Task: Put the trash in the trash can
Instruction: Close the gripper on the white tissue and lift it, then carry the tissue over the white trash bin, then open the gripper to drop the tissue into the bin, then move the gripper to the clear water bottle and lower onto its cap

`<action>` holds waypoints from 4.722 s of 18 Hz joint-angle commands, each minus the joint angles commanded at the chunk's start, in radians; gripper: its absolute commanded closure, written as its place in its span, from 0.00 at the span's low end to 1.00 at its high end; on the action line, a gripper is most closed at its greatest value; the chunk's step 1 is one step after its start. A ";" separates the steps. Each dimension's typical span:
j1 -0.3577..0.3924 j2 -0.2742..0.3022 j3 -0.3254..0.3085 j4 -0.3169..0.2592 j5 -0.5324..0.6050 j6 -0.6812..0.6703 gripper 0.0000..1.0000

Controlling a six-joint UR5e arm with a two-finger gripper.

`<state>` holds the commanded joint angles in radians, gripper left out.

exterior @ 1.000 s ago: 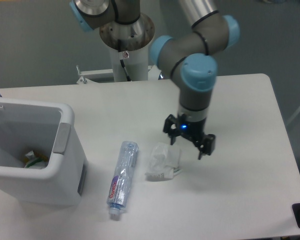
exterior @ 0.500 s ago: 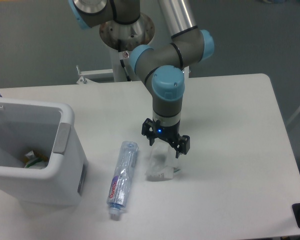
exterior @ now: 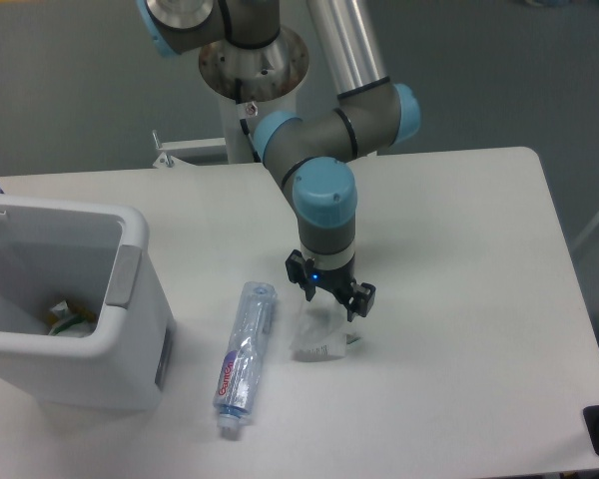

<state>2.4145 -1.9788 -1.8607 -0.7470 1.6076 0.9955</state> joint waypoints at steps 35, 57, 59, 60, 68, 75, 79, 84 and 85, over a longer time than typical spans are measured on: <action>-0.014 0.340 0.215 -0.018 -0.581 -0.491 1.00; -0.174 0.316 0.228 -0.014 -0.580 -0.621 0.00; -0.114 0.269 0.262 -0.015 -0.578 -0.624 0.00; -0.089 0.235 0.282 -0.017 -0.578 -0.632 0.00; -0.063 0.034 0.337 -0.021 -0.445 -0.632 0.00; -0.072 -0.058 0.345 -0.051 -0.362 -0.618 0.00; -0.126 -0.132 0.393 -0.078 -0.278 -0.617 0.00; -0.179 -0.205 0.449 -0.165 -0.189 -0.618 0.00; -0.190 -0.216 0.456 -0.182 -0.169 -0.618 0.00</action>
<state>2.2244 -2.1950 -1.4052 -0.9294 1.4387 0.3774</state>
